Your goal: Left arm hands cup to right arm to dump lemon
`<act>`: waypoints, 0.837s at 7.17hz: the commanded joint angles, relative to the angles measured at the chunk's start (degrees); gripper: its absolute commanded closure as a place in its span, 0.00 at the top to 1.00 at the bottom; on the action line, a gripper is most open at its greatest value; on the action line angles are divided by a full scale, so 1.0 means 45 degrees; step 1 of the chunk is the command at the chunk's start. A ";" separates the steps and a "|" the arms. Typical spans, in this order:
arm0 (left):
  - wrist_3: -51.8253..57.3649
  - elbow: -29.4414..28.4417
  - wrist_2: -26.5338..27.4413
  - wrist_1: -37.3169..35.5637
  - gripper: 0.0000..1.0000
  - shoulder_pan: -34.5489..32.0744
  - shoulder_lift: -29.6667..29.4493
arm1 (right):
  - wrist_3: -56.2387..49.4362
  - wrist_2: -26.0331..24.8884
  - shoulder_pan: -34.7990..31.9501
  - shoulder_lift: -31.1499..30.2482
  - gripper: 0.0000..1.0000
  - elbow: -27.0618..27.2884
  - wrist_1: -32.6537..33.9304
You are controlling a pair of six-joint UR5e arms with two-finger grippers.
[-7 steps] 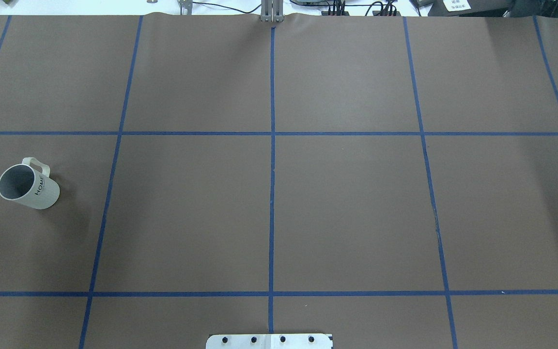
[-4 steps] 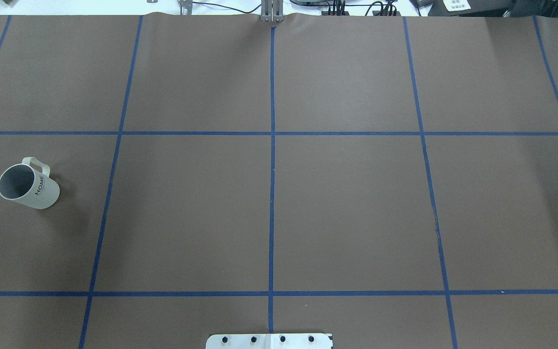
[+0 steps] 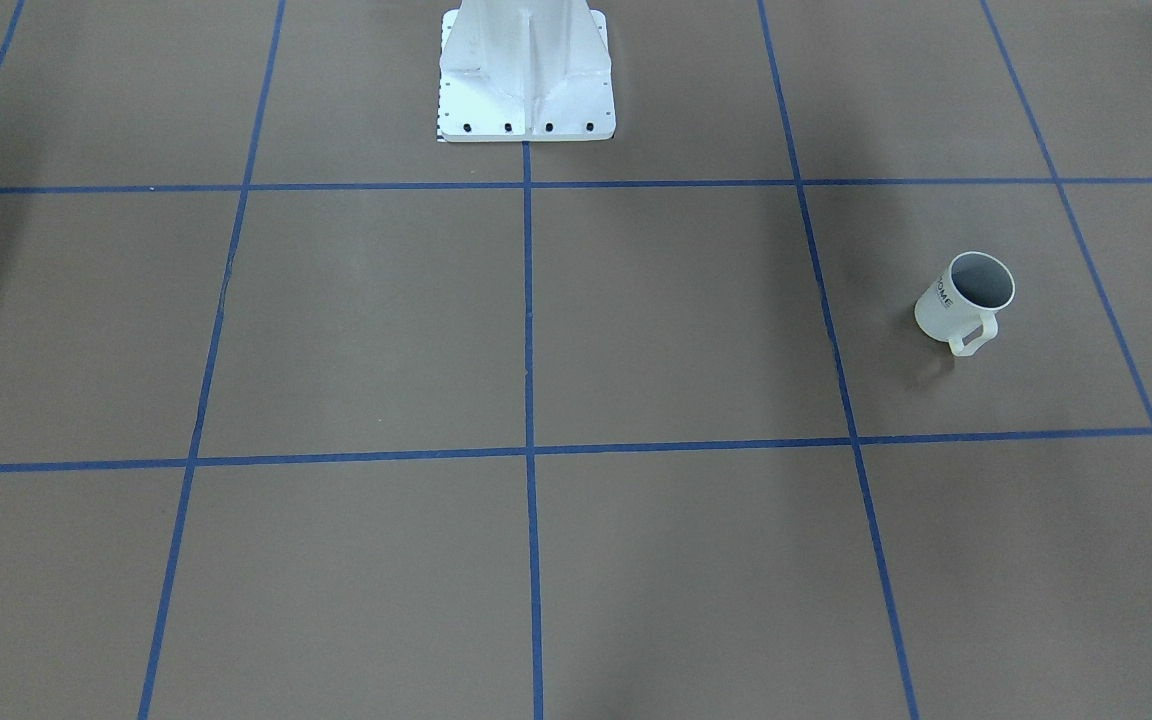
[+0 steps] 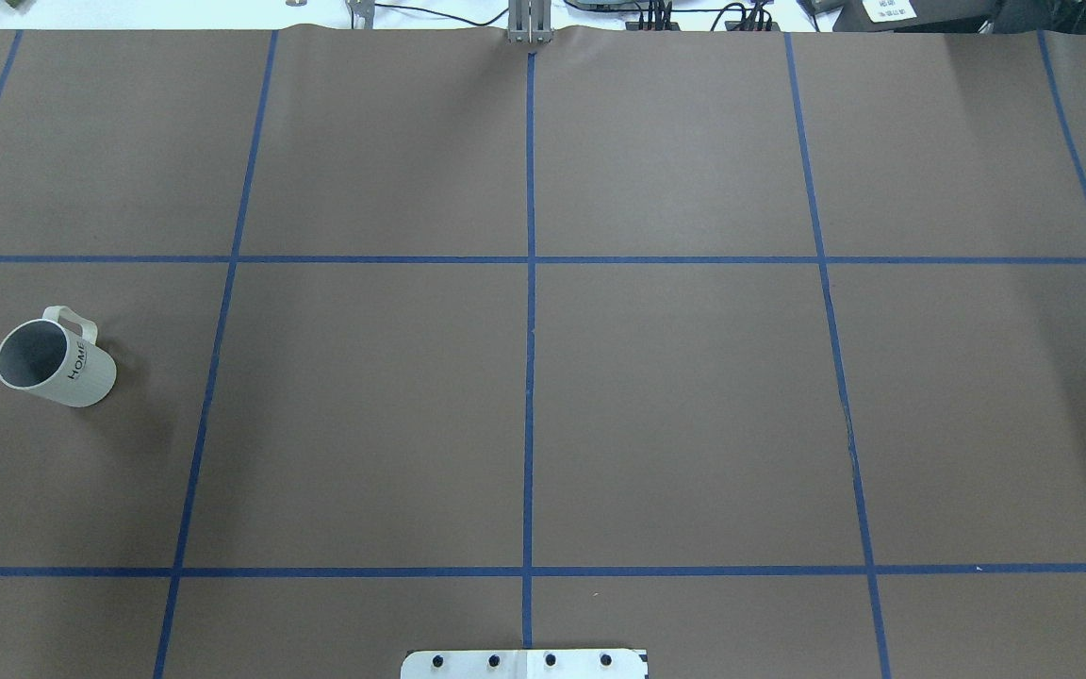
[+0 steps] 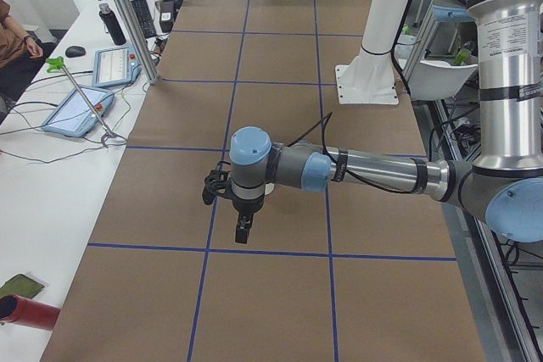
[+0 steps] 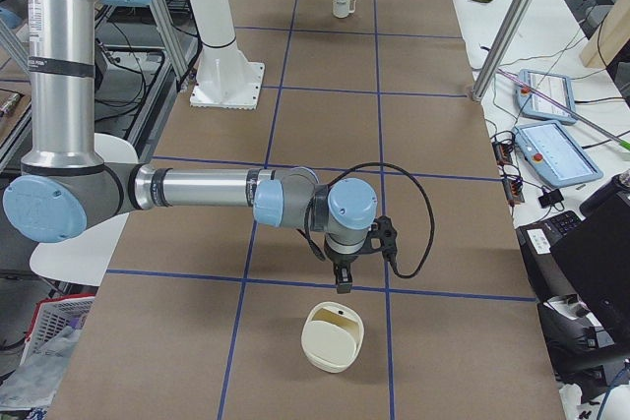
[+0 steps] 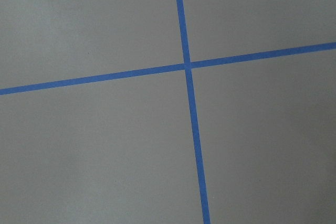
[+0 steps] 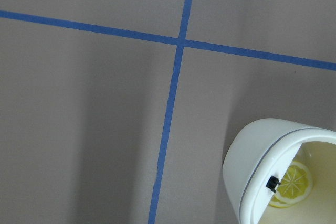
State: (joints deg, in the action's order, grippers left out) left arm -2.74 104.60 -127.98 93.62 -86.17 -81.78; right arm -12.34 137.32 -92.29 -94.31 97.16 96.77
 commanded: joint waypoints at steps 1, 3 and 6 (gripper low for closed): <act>0.0002 -0.0100 0.0021 0.0015 1.00 -0.0010 0.0028 | 0.0067 0.0207 0.0000 0.0021 1.00 0.0088 0.0000; 0.0002 -0.0120 0.0041 0.0015 1.00 -0.0010 0.0028 | 0.0087 0.0207 0.0000 0.0040 1.00 0.0128 0.0000; 0.0002 -0.0120 0.0080 0.0015 1.00 -0.0010 -0.0011 | 0.0087 0.0382 0.0000 0.0041 1.00 0.0109 0.0000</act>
